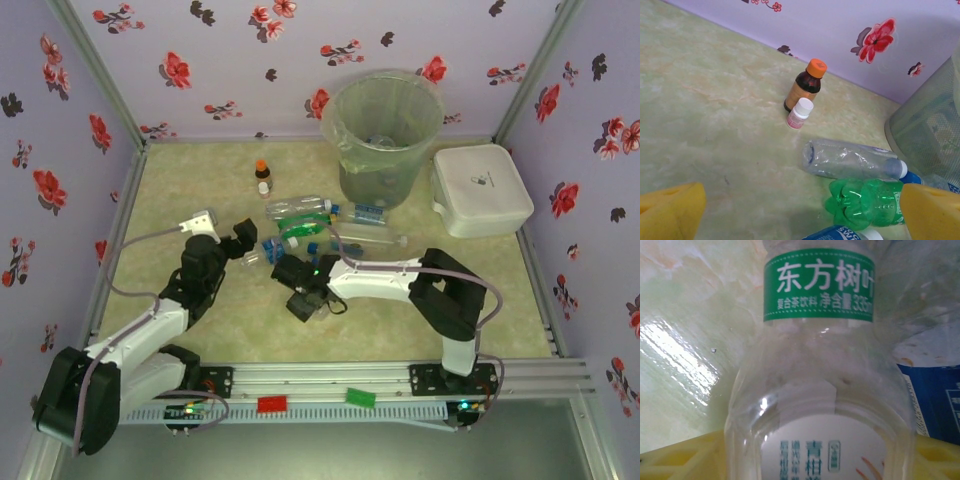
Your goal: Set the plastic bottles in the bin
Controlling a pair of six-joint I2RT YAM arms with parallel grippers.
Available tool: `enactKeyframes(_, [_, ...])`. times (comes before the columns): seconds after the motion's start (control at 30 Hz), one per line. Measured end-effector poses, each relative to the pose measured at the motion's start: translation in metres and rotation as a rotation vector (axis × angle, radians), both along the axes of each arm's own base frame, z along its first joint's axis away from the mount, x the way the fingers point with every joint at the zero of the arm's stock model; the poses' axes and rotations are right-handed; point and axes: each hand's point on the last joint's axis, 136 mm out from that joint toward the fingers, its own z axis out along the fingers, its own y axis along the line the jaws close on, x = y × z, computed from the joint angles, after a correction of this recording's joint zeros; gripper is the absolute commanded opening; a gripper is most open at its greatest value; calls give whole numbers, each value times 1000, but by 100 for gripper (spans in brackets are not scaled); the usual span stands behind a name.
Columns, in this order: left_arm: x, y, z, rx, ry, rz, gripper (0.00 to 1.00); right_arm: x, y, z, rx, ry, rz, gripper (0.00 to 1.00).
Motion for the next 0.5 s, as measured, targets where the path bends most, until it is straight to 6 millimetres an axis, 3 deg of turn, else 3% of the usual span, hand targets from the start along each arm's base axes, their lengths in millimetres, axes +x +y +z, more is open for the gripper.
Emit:
enactKeyframes(0.1, [-1,3,1,-3,-5,6,100,0,-1,-2,-15,-16,3,66])
enactKeyframes(0.33, [-2,7,5,-10,-16,18,100,3,0,-1,-14,-33,6,43])
enactKeyframes(0.5, [-2,9,3,-13,-13,25,100,3,7,6,30,-42,11,39])
